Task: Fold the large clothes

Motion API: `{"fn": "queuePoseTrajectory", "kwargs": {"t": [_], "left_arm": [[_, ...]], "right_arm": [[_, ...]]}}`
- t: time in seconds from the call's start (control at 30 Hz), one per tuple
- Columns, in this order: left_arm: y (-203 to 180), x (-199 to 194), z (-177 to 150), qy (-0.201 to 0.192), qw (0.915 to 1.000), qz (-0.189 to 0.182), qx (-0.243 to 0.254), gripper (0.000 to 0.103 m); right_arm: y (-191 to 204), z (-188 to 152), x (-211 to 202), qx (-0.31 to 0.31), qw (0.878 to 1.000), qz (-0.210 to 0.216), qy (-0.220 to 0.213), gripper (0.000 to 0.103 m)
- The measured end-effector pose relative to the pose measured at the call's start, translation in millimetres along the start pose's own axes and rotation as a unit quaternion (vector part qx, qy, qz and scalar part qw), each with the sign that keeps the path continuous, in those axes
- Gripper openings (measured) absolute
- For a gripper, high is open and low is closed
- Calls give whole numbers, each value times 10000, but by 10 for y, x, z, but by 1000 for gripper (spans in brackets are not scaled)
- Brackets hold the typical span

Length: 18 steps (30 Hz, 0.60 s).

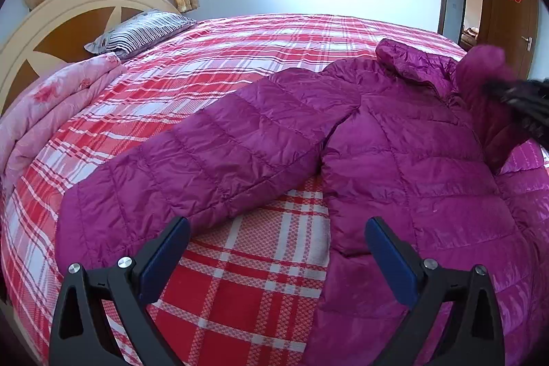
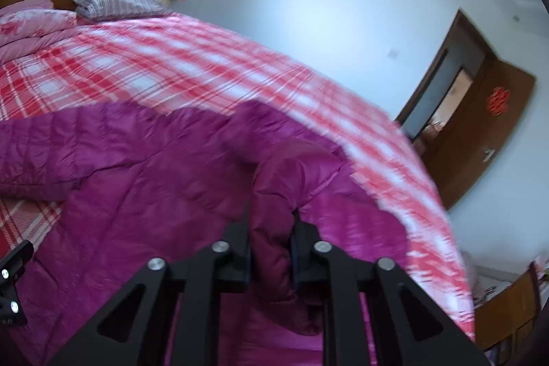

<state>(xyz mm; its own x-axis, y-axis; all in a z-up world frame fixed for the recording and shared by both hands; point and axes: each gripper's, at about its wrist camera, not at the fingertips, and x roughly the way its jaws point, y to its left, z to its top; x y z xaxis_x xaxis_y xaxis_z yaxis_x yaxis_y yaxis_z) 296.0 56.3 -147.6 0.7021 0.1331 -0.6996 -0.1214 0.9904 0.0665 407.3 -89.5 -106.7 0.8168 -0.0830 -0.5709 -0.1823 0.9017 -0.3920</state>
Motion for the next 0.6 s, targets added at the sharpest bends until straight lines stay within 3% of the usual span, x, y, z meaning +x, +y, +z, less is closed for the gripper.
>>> {"fn": "queuePoseTrajectory", "kwargs": {"t": [0.1,0.13,0.27,0.4,0.5,0.6], "left_arm": [[-15,-10,13,23,9999,49,87,102],[-20,-24,31,13,9999,81,133,102],[-32,-126,178,-104,9997,162,179,102],[-162,-311,436,-442,9985,85,303,102],[-391,-388,613,-634,9971,-84,420,102],[-752,-320,751,-729,9955,-211,577,102]], "right_arm": [[40,-63,3,379,9970,673,60,69],[64,-74,-18,442,9961,766,39,74],[-30,-135,-217,657,9908,1160,-244,74],[-469,-246,-390,1051,9874,1050,-539,74],[-958,-389,-418,1567,9830,686,-660,74],[-1298,-477,-286,1835,9816,38,-530,74]]}}
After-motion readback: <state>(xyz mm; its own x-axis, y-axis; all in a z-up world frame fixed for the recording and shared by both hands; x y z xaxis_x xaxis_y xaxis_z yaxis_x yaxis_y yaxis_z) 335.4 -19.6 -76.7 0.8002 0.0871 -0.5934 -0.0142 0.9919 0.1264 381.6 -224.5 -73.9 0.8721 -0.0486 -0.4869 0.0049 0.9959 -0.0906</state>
